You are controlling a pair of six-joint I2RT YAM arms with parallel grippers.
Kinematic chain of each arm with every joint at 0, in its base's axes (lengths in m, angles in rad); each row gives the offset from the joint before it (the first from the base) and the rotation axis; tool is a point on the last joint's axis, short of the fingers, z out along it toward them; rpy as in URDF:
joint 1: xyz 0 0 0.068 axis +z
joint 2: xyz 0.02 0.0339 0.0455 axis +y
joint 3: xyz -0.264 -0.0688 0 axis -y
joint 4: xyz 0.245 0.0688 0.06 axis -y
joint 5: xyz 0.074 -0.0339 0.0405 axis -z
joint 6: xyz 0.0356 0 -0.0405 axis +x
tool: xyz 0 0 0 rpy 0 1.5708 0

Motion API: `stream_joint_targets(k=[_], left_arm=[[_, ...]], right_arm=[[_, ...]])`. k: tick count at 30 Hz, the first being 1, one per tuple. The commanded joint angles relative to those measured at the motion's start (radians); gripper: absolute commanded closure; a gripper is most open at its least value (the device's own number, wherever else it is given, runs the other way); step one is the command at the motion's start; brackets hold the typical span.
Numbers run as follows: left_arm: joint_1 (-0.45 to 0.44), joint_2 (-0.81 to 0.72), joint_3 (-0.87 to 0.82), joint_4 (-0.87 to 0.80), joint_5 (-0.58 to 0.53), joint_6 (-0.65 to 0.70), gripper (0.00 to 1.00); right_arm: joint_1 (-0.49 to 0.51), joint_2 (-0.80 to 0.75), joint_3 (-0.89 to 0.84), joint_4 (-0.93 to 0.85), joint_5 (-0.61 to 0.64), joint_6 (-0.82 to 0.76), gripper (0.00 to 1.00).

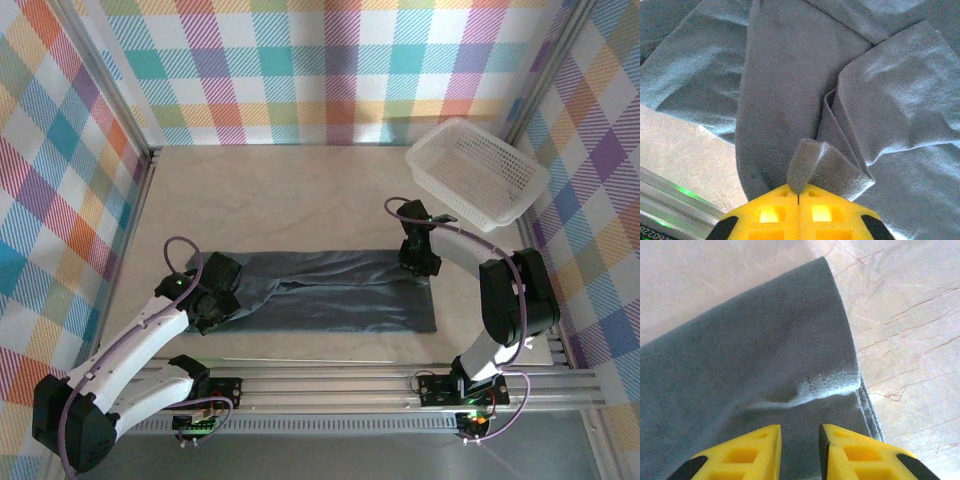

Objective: Fold and stack the t-shirts

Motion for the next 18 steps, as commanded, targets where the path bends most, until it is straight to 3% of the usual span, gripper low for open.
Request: stream_joint_targets(k=[1, 3, 5, 10, 12, 18], left_arm=[[-0.012, 0.019, 0.053, 0.000, -0.006, 0.017, 0.59], [-0.005, 0.014, 0.134, -0.036, -0.044, 0.051, 0.35], [0.053, 0.020, 0.217, -0.033, -0.019, 0.110, 0.30], [0.411, 0.188, 0.341, 0.084, 0.179, 0.266, 0.33], [0.517, 0.295, 0.360, 0.163, 0.223, 0.288, 0.38], [0.647, 0.674, 0.457, 0.302, 0.292, 0.300, 0.50]], right_arm=[[-0.004, -0.037, 0.019, -0.030, 0.007, -0.019, 0.72], [-0.016, -0.056, 0.009, -0.006, -0.034, -0.017, 0.71], [-0.028, -0.081, -0.009, 0.027, -0.083, -0.014, 0.70], [-0.048, -0.096, -0.003, 0.076, -0.193, 0.001, 0.67], [-0.052, -0.081, 0.012, 0.078, -0.209, 0.005, 0.67], [-0.059, 0.024, 0.064, 0.041, -0.246, 0.021, 0.68]])
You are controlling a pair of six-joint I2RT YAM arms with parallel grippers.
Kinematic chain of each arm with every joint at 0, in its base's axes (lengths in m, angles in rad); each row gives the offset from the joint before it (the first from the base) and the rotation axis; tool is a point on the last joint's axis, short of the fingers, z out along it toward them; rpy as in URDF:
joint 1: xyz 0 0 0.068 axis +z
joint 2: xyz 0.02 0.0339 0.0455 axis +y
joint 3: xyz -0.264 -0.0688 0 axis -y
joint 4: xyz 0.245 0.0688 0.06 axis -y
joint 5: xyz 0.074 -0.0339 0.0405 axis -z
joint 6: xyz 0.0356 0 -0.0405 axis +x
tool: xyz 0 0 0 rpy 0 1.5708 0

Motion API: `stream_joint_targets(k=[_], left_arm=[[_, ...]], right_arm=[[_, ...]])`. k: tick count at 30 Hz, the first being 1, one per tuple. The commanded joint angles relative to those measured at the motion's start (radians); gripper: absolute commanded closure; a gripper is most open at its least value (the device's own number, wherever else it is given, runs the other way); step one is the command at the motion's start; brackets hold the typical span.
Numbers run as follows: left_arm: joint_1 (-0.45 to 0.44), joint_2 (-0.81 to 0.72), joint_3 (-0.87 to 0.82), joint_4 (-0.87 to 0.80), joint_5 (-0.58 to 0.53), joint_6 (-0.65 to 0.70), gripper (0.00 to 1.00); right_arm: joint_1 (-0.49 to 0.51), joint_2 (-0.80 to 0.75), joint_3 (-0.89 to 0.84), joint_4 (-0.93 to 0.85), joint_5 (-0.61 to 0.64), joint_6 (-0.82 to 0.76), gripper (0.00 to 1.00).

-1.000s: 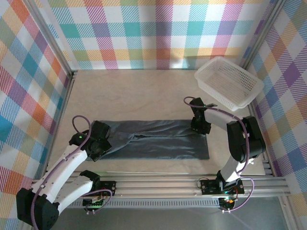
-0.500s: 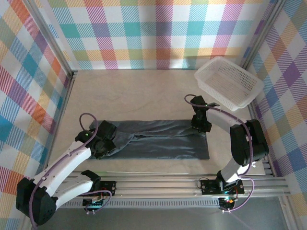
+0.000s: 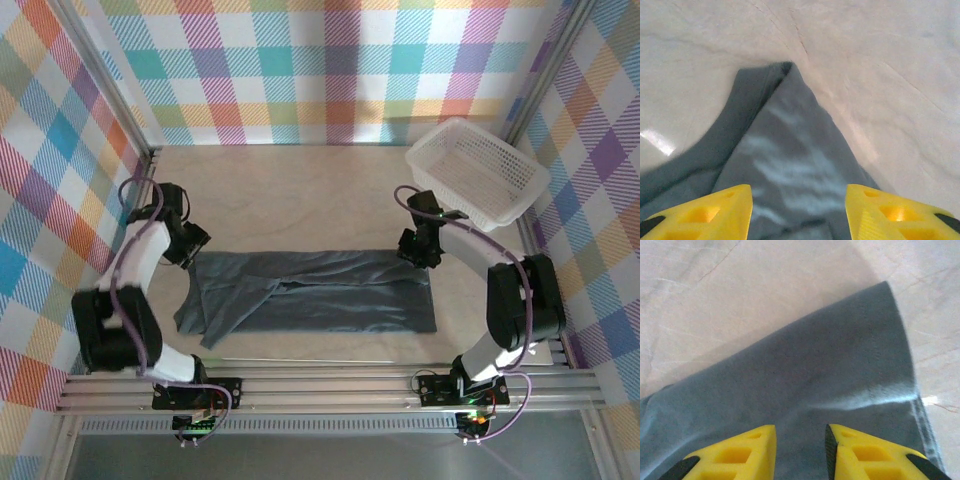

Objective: Fold and stack the t-shirts

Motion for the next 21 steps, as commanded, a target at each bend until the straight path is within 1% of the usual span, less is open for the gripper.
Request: stream_joint_targets(k=[1, 3, 4, 7, 11, 14, 18, 21], left_arm=[[0.030, 0.131, 0.047, 0.095, 0.081, 0.033, 0.52], [0.030, 0.200, 0.060, 0.123, 0.099, 0.018, 0.59], [0.030, 0.239, 0.073, 0.111, 0.097, 0.012, 0.65], [0.030, 0.328, 0.081, 0.115, 0.095, 0.000, 0.79], [0.042, 0.409, 0.123, 0.099, 0.053, -0.002, 0.83], [0.069, 0.471, 0.191, 0.073, 0.048, -0.002, 0.83], [0.100, 0.542, 0.296, 0.046, 0.063, 0.015, 0.83], [0.111, 0.587, 0.382, 0.027, 0.077, 0.049, 0.82]], right_arm=[[-0.004, 0.064, 0.038, -0.021, -0.055, 0.015, 0.68], [-0.003, 0.112, 0.062, -0.039, -0.063, 0.015, 0.68], [-0.003, 0.141, 0.078, -0.049, -0.068, 0.015, 0.68], [-0.003, 0.218, 0.131, -0.082, -0.067, 0.005, 0.69], [-0.004, 0.286, 0.216, -0.128, -0.048, -0.021, 0.68], [-0.009, 0.346, 0.300, -0.167, -0.032, -0.043, 0.68], [-0.032, 0.450, 0.440, -0.207, -0.024, -0.078, 0.68], [-0.041, 0.513, 0.549, -0.220, -0.016, -0.132, 0.68]])
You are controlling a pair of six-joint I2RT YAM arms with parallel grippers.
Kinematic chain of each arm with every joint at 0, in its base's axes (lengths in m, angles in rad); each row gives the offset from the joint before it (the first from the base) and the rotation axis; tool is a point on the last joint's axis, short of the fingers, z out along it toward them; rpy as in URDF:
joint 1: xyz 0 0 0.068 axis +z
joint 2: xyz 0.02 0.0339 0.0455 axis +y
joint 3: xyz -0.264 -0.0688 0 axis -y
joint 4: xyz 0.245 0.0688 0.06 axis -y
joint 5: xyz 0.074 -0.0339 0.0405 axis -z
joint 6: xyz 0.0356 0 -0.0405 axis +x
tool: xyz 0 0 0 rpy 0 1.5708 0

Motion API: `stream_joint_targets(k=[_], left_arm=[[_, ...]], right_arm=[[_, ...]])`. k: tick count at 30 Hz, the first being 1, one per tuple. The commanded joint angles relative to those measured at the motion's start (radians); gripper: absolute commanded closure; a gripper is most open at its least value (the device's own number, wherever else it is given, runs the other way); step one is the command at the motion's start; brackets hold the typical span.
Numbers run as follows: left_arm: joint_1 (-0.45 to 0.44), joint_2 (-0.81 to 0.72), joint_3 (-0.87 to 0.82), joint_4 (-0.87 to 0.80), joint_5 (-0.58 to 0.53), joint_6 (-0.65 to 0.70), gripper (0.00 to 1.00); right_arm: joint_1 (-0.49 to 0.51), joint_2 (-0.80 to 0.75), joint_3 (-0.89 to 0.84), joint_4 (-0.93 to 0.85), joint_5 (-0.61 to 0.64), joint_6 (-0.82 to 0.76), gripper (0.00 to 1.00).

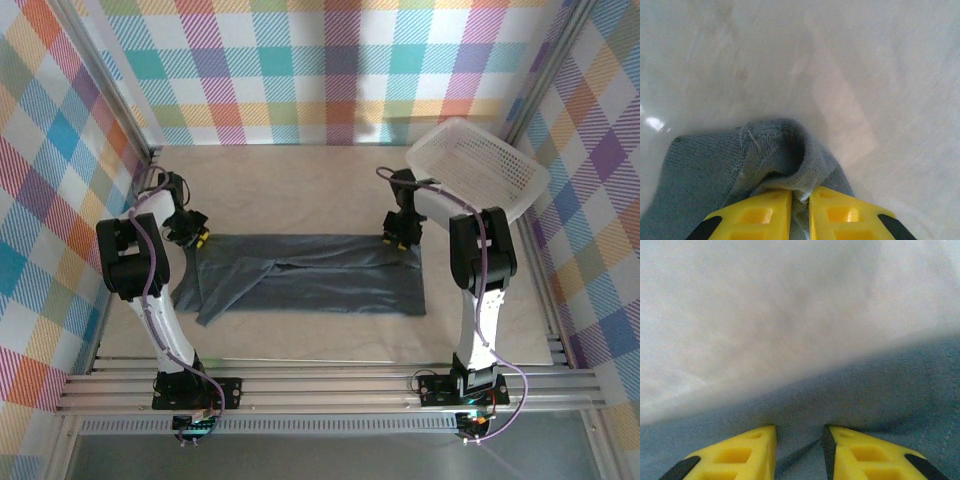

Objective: Fold and stack the t-shirts

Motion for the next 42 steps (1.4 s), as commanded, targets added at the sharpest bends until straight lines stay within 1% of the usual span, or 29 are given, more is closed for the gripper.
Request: stream_joint_targets(k=[1, 2, 3, 5, 6, 9, 11, 14, 16, 18, 22, 26, 30, 39, 42], left_arm=[[0.032, 0.065, 0.054, -0.026, -0.017, 0.045, 0.81], [0.031, 0.045, 0.058, -0.025, -0.020, 0.050, 0.79], [0.024, -0.005, 0.036, 0.002, -0.027, 0.056, 0.74], [-0.005, -0.145, -0.043, 0.082, -0.040, 0.080, 0.65], [-0.023, -0.209, -0.077, 0.102, -0.038, 0.097, 0.63], [-0.085, -0.363, -0.190, 0.139, -0.001, 0.169, 0.52], [-0.112, -0.419, -0.276, 0.164, 0.054, 0.193, 0.47], [-0.154, -0.438, -0.376, 0.242, 0.136, 0.228, 0.48], [-0.186, -0.418, -0.393, 0.262, 0.154, 0.260, 0.49], [-0.216, -0.383, -0.384, 0.261, 0.147, 0.301, 0.51], [-0.261, -0.302, -0.335, 0.223, 0.112, 0.361, 0.52], [-0.291, -0.281, -0.339, 0.237, 0.065, 0.366, 0.51], [-0.315, -0.275, -0.338, 0.234, 0.027, 0.367, 0.51], [-0.352, -0.298, -0.328, 0.193, -0.136, 0.358, 0.52], [-0.359, -0.282, -0.314, 0.176, -0.148, 0.354, 0.56]], right_arm=[[-0.019, 0.058, 0.095, -0.037, 0.020, -0.095, 0.67], [-0.018, 0.051, 0.104, -0.026, 0.011, -0.117, 0.67], [-0.015, 0.031, 0.098, -0.004, -0.001, -0.141, 0.66], [0.000, -0.041, 0.052, 0.051, -0.005, -0.180, 0.62], [0.009, -0.080, 0.027, 0.079, -0.014, -0.194, 0.59], [0.036, -0.219, -0.087, 0.150, -0.044, -0.217, 0.51], [0.048, -0.309, -0.171, 0.203, -0.116, -0.215, 0.47], [0.055, -0.444, -0.326, 0.346, -0.304, -0.189, 0.45], [0.072, -0.523, -0.397, 0.397, -0.362, -0.183, 0.44], [0.093, -0.592, -0.436, 0.393, -0.363, -0.181, 0.44], [0.115, -0.698, -0.480, 0.360, -0.352, -0.166, 0.43], [0.123, -0.756, -0.500, 0.350, -0.358, -0.152, 0.43], [0.132, -0.758, -0.494, 0.342, -0.359, -0.153, 0.44], [0.145, -0.737, -0.494, 0.358, -0.361, -0.143, 0.44], [0.153, -0.731, -0.500, 0.366, -0.358, -0.139, 0.45]])
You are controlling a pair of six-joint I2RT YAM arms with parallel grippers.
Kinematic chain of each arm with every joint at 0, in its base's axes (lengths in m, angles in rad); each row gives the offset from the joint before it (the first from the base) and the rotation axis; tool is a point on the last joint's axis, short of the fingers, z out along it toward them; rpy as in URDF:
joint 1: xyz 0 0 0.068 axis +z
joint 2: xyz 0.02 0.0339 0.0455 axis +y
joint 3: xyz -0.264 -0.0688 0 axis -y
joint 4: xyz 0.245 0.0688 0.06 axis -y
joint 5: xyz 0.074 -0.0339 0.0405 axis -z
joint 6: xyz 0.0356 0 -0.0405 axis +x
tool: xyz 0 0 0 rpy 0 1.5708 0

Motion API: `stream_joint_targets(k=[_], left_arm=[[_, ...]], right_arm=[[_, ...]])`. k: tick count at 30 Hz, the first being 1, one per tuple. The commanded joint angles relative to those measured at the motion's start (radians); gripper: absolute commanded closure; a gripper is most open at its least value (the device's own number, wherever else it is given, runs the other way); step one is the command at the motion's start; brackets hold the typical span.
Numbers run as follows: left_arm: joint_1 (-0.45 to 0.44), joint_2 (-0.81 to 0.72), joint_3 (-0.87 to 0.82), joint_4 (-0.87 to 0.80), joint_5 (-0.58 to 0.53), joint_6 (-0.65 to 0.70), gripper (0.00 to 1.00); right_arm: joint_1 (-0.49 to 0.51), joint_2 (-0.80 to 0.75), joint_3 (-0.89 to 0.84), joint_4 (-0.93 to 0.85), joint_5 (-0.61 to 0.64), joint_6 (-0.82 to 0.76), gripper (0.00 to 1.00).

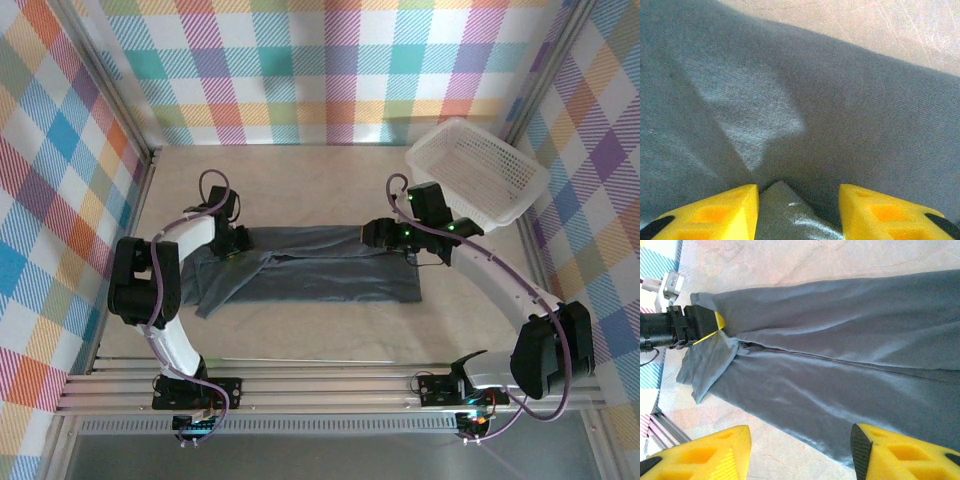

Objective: Fold and stack the t-shirts

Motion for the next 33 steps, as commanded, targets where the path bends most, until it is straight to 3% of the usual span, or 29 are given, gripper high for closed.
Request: stream_joint_targets(k=[1, 8, 15, 22, 28, 33], left_arm=[[-0.012, 0.005, 0.036, -0.046, -0.050, 0.007, 0.58], [-0.029, -0.015, 0.012, -0.039, -0.041, -0.036, 0.75], [-0.031, -0.027, 0.019, -0.069, -0.043, -0.038, 0.81], [-0.038, -0.048, 0.016, -0.089, -0.042, -0.076, 1.00], [-0.077, -0.141, 0.030, -0.193, -0.073, -0.177, 1.00], [-0.125, -0.208, -0.015, -0.194, -0.025, -0.282, 1.00]], right_arm=[[0.011, 0.012, -0.014, 0.028, -0.017, 0.013, 0.45], [0.013, 0.010, -0.005, 0.022, -0.012, 0.011, 0.45], [0.014, 0.000, 0.000, 0.022, -0.013, 0.014, 0.45], [0.014, -0.018, 0.008, 0.008, -0.008, 0.007, 0.45], [0.014, -0.024, 0.013, 0.005, -0.007, 0.006, 0.45], [0.016, -0.033, 0.009, 0.002, -0.007, 0.007, 0.45]])
